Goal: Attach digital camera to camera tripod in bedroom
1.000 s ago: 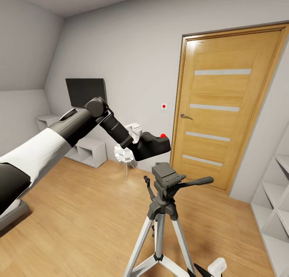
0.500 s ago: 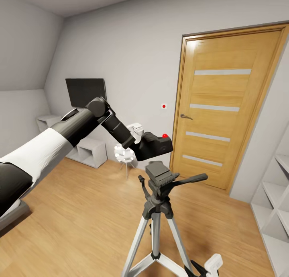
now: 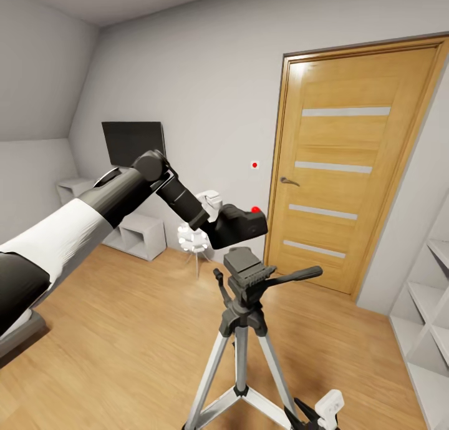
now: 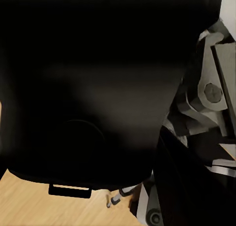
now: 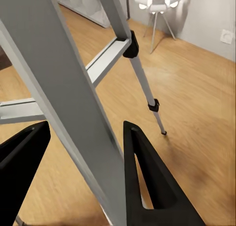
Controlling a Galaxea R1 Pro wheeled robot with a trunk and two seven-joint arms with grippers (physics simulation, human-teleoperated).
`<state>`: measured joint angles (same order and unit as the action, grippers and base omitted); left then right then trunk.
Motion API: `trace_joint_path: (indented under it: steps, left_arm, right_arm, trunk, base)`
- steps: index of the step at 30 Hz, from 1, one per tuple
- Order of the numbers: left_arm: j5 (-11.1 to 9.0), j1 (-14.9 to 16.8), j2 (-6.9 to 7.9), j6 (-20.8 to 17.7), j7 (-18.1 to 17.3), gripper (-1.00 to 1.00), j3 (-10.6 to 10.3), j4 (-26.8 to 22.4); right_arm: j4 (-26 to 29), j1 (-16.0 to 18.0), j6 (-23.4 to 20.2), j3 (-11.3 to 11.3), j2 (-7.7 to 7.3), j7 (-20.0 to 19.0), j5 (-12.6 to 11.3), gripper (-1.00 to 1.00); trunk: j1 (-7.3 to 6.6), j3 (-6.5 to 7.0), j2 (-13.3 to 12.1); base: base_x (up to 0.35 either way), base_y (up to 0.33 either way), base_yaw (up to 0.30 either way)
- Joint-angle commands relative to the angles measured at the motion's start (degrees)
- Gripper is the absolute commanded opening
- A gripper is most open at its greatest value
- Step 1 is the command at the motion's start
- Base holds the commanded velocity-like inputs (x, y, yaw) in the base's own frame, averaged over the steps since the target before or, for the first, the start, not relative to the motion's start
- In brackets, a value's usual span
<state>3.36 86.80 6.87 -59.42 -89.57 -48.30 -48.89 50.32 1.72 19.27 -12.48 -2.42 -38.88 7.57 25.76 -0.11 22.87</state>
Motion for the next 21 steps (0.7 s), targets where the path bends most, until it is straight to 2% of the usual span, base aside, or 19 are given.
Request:
trace_joint_path:
  steps: [1, 11, 21]
  left_arm:
    - [0.3, 0.0, 0.10, -0.6, -0.4, -1.00, -0.1, -0.1]
    - [0.3, 0.0, 1.43, -0.6, -0.4, -1.00, 0.0, -0.1]
    - [0.3, 0.0, 1.60, -0.6, -0.4, -1.00, 0.0, -0.2]
  right_arm:
    - [0.2, 0.0, -0.1, -0.2, 0.02, 3.5, -1.7, -1.00]
    - [0.3, 0.1, 0.1, -0.2, 0.13, 4.3, -1.8, -1.00]
    - [0.3, 0.1, 0.1, -0.2, 0.14, 5.7, -1.8, -1.00]
  trunk:
    - [0.02, -0.02, 0.1]
    - [0.02, -0.02, 0.1]
    - [0.02, -0.02, 0.1]
  base:
    - [0.000, 0.000, 0.000]
    - [0.000, 0.000, 0.000]
    - [0.000, 0.000, 0.000]
